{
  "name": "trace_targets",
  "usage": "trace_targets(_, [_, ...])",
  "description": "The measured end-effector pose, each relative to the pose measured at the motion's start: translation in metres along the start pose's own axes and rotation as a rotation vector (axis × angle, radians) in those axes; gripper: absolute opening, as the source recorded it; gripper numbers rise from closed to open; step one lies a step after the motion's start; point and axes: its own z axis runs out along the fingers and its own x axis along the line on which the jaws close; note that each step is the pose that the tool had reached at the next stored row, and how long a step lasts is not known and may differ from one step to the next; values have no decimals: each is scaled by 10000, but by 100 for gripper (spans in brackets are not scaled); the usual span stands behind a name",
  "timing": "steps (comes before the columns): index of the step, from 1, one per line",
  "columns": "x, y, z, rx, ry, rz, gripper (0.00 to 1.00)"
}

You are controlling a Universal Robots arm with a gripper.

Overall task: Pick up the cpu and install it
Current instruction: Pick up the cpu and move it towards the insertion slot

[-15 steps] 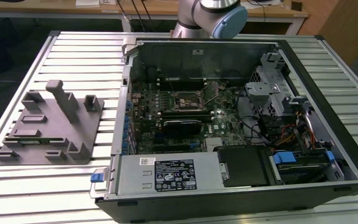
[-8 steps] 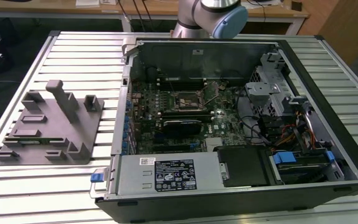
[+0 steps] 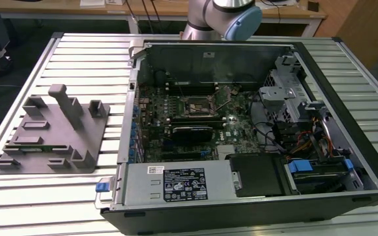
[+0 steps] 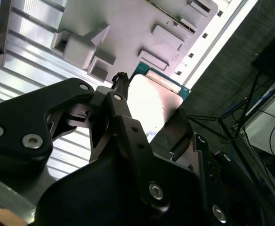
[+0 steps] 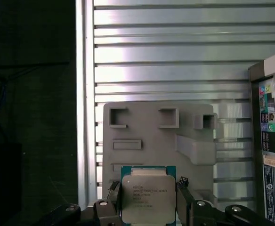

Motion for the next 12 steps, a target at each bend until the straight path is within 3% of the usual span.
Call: trace_targets(12, [-185, 11, 3, 0, 0, 0, 55])
